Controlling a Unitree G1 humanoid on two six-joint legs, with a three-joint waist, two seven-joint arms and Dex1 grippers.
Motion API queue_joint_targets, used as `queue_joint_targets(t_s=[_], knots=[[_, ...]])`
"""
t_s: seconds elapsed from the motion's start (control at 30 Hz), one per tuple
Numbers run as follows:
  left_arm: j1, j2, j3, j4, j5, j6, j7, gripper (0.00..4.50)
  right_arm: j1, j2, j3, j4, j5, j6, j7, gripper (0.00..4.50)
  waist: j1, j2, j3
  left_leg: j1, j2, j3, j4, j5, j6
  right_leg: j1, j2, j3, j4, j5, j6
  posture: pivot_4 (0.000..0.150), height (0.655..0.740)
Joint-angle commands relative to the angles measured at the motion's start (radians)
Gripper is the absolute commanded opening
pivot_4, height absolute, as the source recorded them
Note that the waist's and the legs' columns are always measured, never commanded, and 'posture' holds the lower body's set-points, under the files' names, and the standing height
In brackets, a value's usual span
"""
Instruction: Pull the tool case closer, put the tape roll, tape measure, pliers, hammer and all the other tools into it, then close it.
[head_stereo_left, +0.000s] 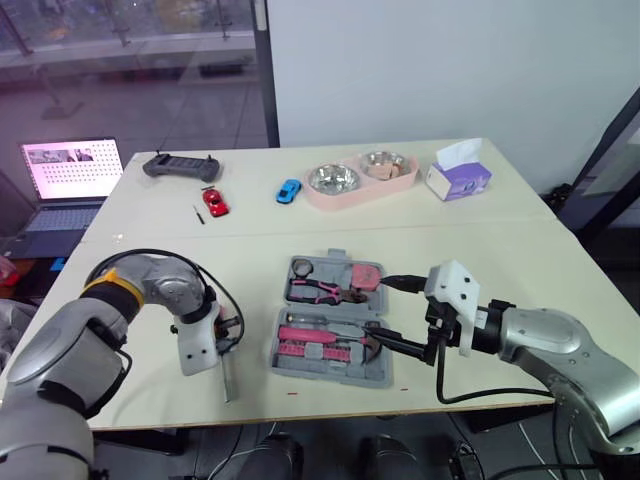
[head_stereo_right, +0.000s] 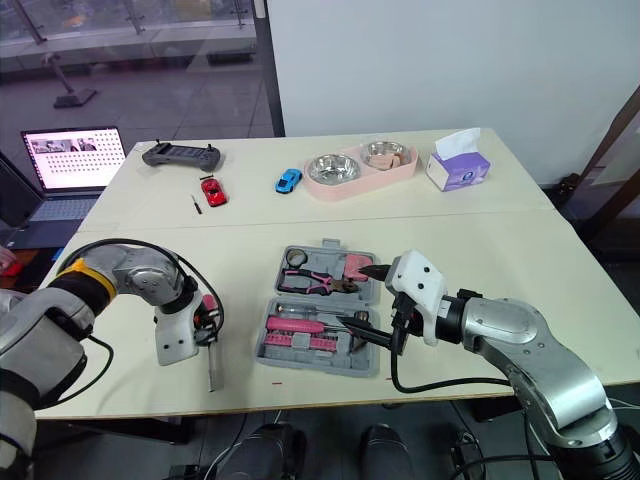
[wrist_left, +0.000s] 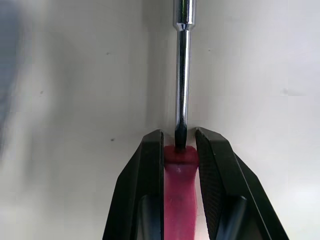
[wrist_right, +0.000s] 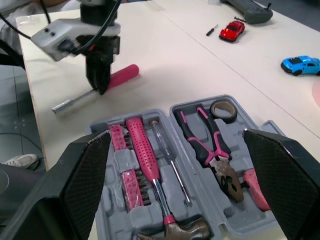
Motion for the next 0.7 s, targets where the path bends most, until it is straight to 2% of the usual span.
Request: queue_joint_targets(t_s=[0.03,0.07,0.13,0.27,0.37,0.43,0.5,0.57,0.7], knots=[[0.069,0.135,0.14,-0.156,-0.431,0.3,-0.265,0.39,0.001,-0.004,-0.021,-0.035,0.005,-0.016,-0.003,4.5,-0.011,-0.005,0.003,-0.005,0.0,-0.001,0.002,0.0,0.0,-0.005,0.0,0.0,0.001,0.0,0.0,0.15,0.74],[0.122,0.19,0.199,-0.236,-0.564,0.468,-0.345,0.39,0.007,-0.006,-0.025,-0.038,0.007,-0.015,-0.003,4.5,-0.029,-0.006,0.003,-0.01,0.0,0.0,0.002,0.0,0.0,-0.01,0.0,0.0,0.002,0.001,-0.001,0.15,0.74],[0.207,0.257,0.286,-0.376,-0.711,0.732,-0.405,0.39,0.018,-0.011,-0.034,-0.042,0.01,-0.017,0.002,4.5,-0.049,-0.006,0.003,-0.012,0.0,0.001,0.002,0.0,0.0,-0.014,0.0,0.002,0.005,0.001,-0.001,0.15,0.74],[0.377,0.339,0.423,-0.66,-0.877,1.248,-0.324,0.39,0.018,-0.016,-0.036,-0.033,0.011,-0.022,0.011,4.5,-0.053,-0.005,0.004,-0.011,0.0,0.001,0.001,-0.002,0.003,-0.014,0.0,0.002,0.005,0.0,0.0,0.15,0.74],[0.52,0.359,0.54,-0.911,-1.087,1.753,-0.124,0.39,0.008,-0.016,-0.03,-0.022,0.011,-0.024,0.023,4.5,-0.052,-0.005,0.005,-0.008,0.0,0.001,0.001,-0.002,0.003,-0.011,0.0,0.003,0.005,0.0,0.0,0.15,0.74],[0.569,0.325,0.605,-1.005,-1.159,2.035,0.05,0.39,0.005,-0.018,-0.027,-0.016,0.008,-0.026,0.031,4.5,-0.047,-0.007,0.007,-0.008,0.0,0.001,0.001,-0.002,0.003,-0.01,0.0,0.003,0.005,-0.001,0.001,0.15,0.74],[0.589,0.217,0.711,-1.034,-1.196,2.304,0.295,0.39,0.002,-0.019,-0.019,-0.011,-0.001,-0.028,0.037,4.5,-0.043,-0.006,0.007,-0.008,0.0,0.0,0.001,-0.002,0.003,-0.01,0.0,0.002,0.004,-0.002,0.003,0.15,0.74],[0.613,0.123,0.798,-1.083,-1.192,2.436,0.461,0.39,0.005,-0.019,-0.019,-0.012,-0.002,-0.029,0.041,4.5,-0.044,-0.008,0.008,-0.007,0.0,-0.001,0.002,-0.002,0.003,-0.008,0.0,0.002,0.005,-0.002,0.003,0.15,0.74],[0.668,-0.044,0.906,-1.226,-1.13,2.723,0.701,0.39,0.018,-0.021,-0.025,-0.02,0.002,-0.025,0.042,4.5,-0.048,-0.008,0.008,-0.007,-0.001,0.0,0.002,-0.002,0.003,-0.01,0.001,0.003,0.005,-0.001,0.001,0.15,0.74]])
